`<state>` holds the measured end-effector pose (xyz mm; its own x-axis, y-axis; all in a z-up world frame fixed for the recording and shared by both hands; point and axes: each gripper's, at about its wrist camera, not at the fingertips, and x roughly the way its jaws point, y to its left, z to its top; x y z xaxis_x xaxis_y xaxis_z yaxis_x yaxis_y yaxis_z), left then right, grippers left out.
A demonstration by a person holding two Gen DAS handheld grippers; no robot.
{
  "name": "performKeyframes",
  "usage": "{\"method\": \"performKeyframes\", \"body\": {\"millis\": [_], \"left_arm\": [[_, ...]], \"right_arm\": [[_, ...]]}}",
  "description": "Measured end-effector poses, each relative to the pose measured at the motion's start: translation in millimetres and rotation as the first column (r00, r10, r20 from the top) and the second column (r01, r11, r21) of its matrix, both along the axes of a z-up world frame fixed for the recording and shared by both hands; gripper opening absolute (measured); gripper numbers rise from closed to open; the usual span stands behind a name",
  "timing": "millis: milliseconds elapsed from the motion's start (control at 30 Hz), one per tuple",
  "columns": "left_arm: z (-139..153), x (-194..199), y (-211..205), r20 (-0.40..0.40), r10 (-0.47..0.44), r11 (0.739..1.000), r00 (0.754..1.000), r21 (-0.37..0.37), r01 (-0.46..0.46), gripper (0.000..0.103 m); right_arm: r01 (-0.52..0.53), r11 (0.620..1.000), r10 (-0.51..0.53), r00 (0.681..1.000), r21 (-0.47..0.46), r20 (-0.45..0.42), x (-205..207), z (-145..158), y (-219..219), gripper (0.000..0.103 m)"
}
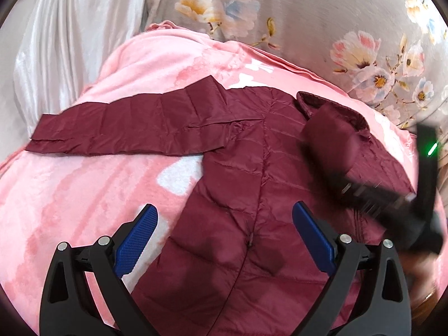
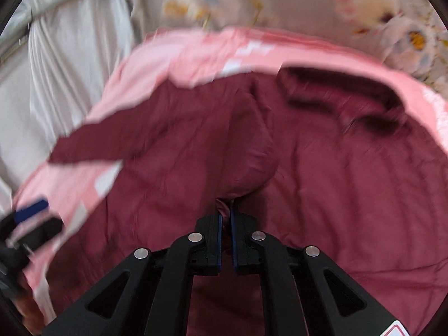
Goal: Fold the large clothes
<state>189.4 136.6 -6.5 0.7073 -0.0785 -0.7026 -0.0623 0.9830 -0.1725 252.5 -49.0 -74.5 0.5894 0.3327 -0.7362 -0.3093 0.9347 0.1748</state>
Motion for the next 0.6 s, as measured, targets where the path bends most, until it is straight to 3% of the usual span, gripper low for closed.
{"method": "performKeyframes", "body": {"millis": [100, 233, 400, 467, 500, 567, 600], "left_arm": [[-2, 10, 0, -0.019, -0.05, 0.996, 0.999, -0.08, 0.049, 0.095], [-6, 36, -11, -0.056, -0.131, 0.972, 0.99, -0.203, 0.117, 0.095], [-26, 73, -35, -0.127, -0.205, 0.949, 0.971, -0.27, 0.165, 0.096], [-41, 92, -42, -0.184, -0.211, 0.942, 0.96, -0.3, 0.15, 0.095], [-47, 97, -45, -0.203, -0.205, 0.942, 0.957, -0.308, 0.136, 0.089], [-50, 106, -51, -0.209, -0.203, 0.943, 0.957, -0.304, 0.134, 0.066], [-50, 110, -55, -0.215, -0.211, 0.946, 0.954, -0.291, 0.144, 0.048]], "right_arm": [[-0.013, 1.0, 0.013, 1.0, -0.019, -0.023, -7, -13, 5, 0.023], [0.015, 0.997, -0.017, 1.0, 0.076, 0.022, -32, 9, -24, 0.045], [0.172, 0.976, -0.183, 0.98, 0.13, 0.08, -54, 38, -106, 0.046], [0.297, 0.947, -0.307, 0.948, 0.12, 0.082, -57, 41, -155, 0.046], [0.339, 0.933, -0.349, 0.934, 0.12, 0.075, -56, 40, -172, 0.043], [0.442, 0.887, -0.451, 0.891, 0.133, 0.054, -53, 34, -219, 0.032], [0.477, 0.871, -0.485, 0.874, 0.119, 0.042, -50, 30, -235, 0.021]]}}
